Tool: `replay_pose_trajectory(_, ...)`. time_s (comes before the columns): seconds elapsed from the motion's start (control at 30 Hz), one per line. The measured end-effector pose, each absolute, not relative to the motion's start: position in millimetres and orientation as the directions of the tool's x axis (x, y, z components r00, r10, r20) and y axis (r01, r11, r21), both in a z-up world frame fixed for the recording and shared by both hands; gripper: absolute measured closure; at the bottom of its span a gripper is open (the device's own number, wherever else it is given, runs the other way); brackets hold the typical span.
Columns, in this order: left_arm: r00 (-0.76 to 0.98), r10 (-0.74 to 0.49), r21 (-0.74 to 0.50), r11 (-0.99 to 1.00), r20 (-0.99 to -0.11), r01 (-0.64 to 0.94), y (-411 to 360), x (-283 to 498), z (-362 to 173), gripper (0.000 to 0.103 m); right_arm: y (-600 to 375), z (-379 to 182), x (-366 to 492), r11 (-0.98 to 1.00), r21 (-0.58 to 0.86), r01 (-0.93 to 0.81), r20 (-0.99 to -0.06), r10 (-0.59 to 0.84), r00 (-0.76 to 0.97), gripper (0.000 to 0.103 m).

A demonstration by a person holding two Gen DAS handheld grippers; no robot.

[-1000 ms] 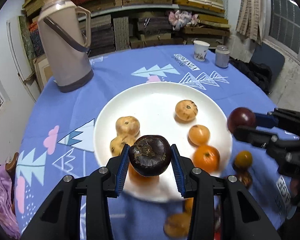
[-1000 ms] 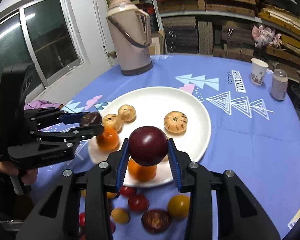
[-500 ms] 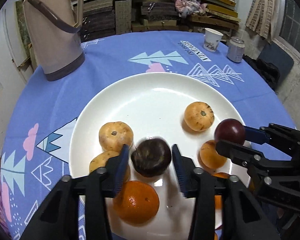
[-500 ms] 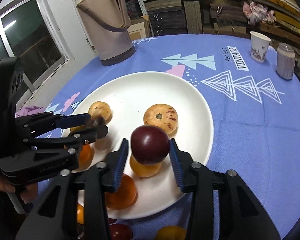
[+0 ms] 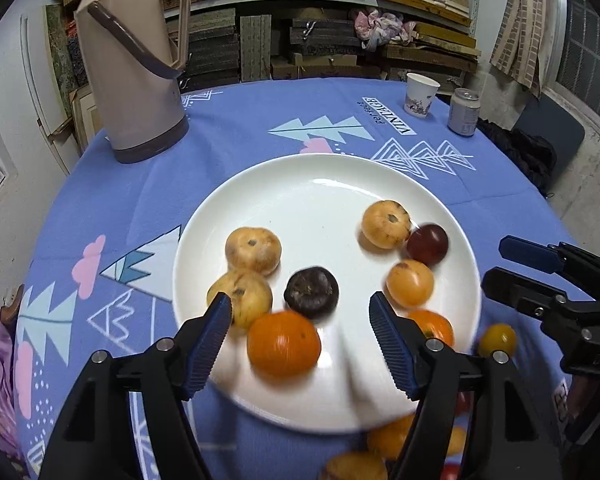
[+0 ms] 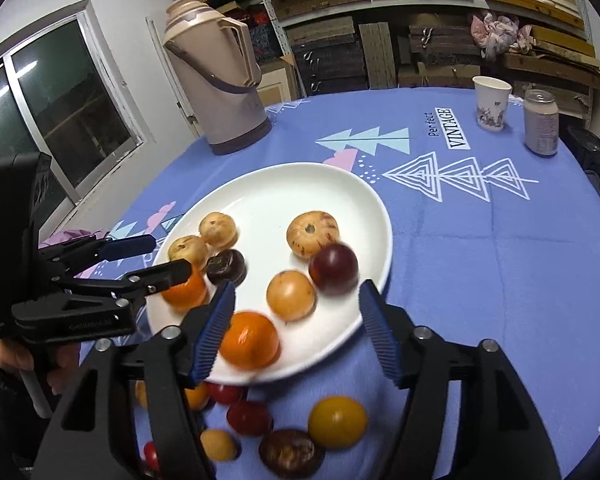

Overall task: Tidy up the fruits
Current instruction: 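Carry both fruits over the white plate and open both tools, then grasp the mottled yellow pepino with the left tool while the right tool grasps a yellow round fruit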

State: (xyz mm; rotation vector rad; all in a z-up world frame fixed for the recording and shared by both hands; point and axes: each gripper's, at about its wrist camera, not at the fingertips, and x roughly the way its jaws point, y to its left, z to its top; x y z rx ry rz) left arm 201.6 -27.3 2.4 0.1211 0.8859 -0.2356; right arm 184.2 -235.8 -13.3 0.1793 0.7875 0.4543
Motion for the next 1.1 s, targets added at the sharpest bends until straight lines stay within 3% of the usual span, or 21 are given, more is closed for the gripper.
replay_pose_trajectory(0.17,0.621,-0.152,0.024,0.964,-0.769,0.266,-22.2,172.4,8.1,0.029,-245.8,-8.2,148.8,0.889,0.305,-0.343,-0.629,0.458,0.628,0.034)
replay_pose_trajectory(0.2,0.621,-0.152,0.024,0.964,-0.769,0.266,-21.1,167.6,8.4,0.025,-246.6,-7.9,144.4,0.889,0.301,-0.345,-0.629,0.457,0.629,0.033)
replay_pose_trajectory(0.3,0.634,-0.153,0.03,0.963,-0.758,0.268,-15.9,147.2,10.6,0.019,-252.8,-7.5,120.9,0.897,0.287,-0.336,-0.622,0.442,0.647,0.022)
replay_pose_trajectory(0.73,0.612,-0.132,0.02,0.971,-0.78,0.236,7.0,91.3,-9.2,0.019,-256.4,-30.1,59.2,0.905,0.261,-0.337,-0.66,0.422,0.622,0.021)
replay_pose_trajectory(1.1,0.565,-0.129,0.009,0.972,-0.815,0.234,4.0,85.6,-31.9,0.019,-256.7,-43.4,54.7,0.903,0.285,-0.321,-0.674,0.427,0.602,0.017)
